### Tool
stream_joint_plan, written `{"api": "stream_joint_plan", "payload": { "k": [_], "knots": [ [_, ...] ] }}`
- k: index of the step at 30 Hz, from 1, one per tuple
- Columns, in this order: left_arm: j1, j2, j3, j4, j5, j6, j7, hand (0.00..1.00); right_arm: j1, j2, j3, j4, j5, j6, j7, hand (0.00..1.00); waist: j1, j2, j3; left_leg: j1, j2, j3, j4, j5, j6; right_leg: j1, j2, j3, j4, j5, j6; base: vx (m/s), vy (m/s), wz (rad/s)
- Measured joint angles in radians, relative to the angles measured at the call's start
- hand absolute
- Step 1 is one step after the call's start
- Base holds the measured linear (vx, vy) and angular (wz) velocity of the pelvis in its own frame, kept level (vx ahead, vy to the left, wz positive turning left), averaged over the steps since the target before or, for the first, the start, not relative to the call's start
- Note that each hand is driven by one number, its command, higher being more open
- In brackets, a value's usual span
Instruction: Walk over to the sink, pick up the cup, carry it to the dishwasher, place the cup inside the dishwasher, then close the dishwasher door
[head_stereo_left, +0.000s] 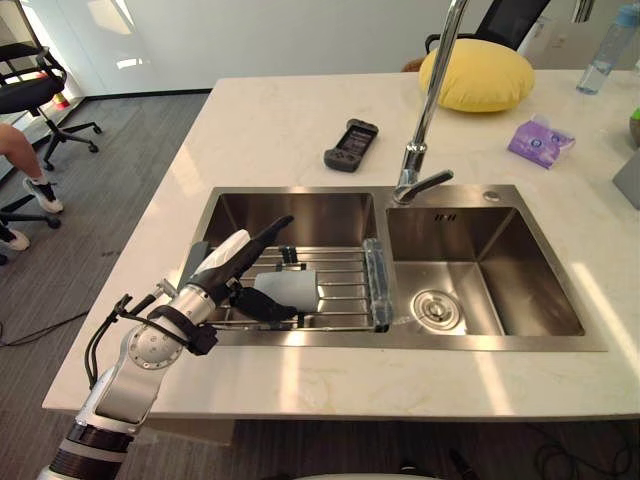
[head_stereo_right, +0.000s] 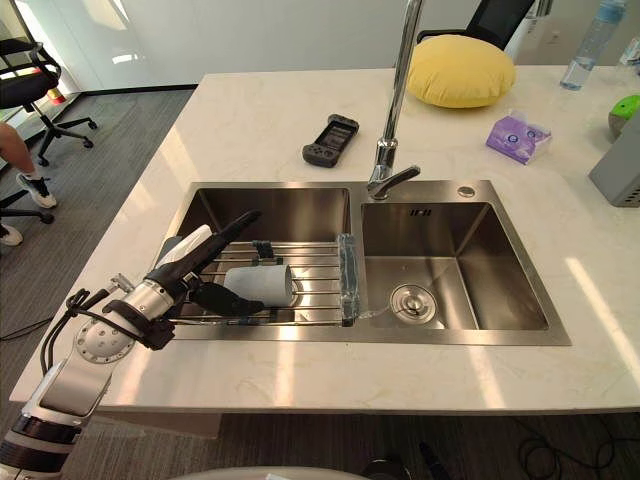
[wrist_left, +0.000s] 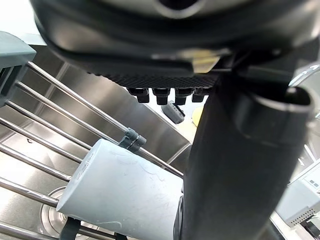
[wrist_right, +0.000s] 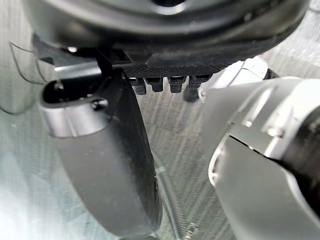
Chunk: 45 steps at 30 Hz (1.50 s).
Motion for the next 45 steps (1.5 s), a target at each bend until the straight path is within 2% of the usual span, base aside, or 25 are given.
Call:
{"api": "stream_joint_plan", "payload": {
  "k": [13,16,26,32,38,45],
  "knots": [
    [-0.016,0.025,-0.014,0.051,0.079,-0.037,-0.032,1.00,0.001,-0.004,0.032,0.017,0.036,0.013,-0.030,1.00,-0.002,0.005,0.002,0.002,0.000,0.011,0.000,0.000,0.000,0.003,0.002,0.010,-0.022,0.017,-0.003,-0.01,0.000,-0.02],
    [-0.034,0.044,-0.034,0.105,0.080,-0.051,-0.047,1.00,0.003,-0.007,0.047,0.007,0.046,0.012,-0.038,1.00,-0.005,0.009,0.002,0.018,-0.002,0.017,-0.002,0.000,0.000,0.034,0.005,0.009,-0.068,0.044,-0.005,-0.02,0.004,-0.06],
    [-0.070,0.063,-0.070,0.183,0.080,-0.092,-0.085,1.00,0.051,-0.014,0.248,-0.071,0.082,0.014,-0.116,1.00,-0.006,0.009,0.001,0.031,-0.005,0.049,-0.018,0.004,0.004,0.059,0.009,0.029,-0.143,0.087,-0.014,-0.04,-0.001,-0.07],
    [-0.110,0.076,-0.101,0.199,0.082,-0.080,-0.135,1.00,0.058,-0.014,0.307,-0.081,0.087,0.016,-0.134,1.00,-0.014,0.008,0.001,0.042,-0.006,0.067,-0.033,0.003,0.003,0.061,0.010,0.040,-0.160,0.098,-0.006,0.01,0.000,-0.08],
    [-0.149,0.081,-0.132,0.237,0.088,-0.076,-0.142,1.00,0.056,-0.018,0.345,-0.095,0.090,0.016,-0.149,1.00,-0.029,0.008,0.000,0.048,-0.006,0.073,-0.033,0.001,0.004,0.064,0.010,0.043,-0.163,0.098,-0.006,-0.01,-0.002,-0.01],
    [-0.189,0.085,-0.159,0.247,0.101,-0.060,-0.201,1.00,0.066,-0.025,0.386,-0.104,0.120,0.026,-0.169,1.00,-0.031,0.007,-0.001,0.057,-0.006,0.087,-0.031,-0.002,0.003,0.065,0.010,0.059,-0.164,0.103,-0.006,-0.05,-0.015,-0.06]
  ]
}}
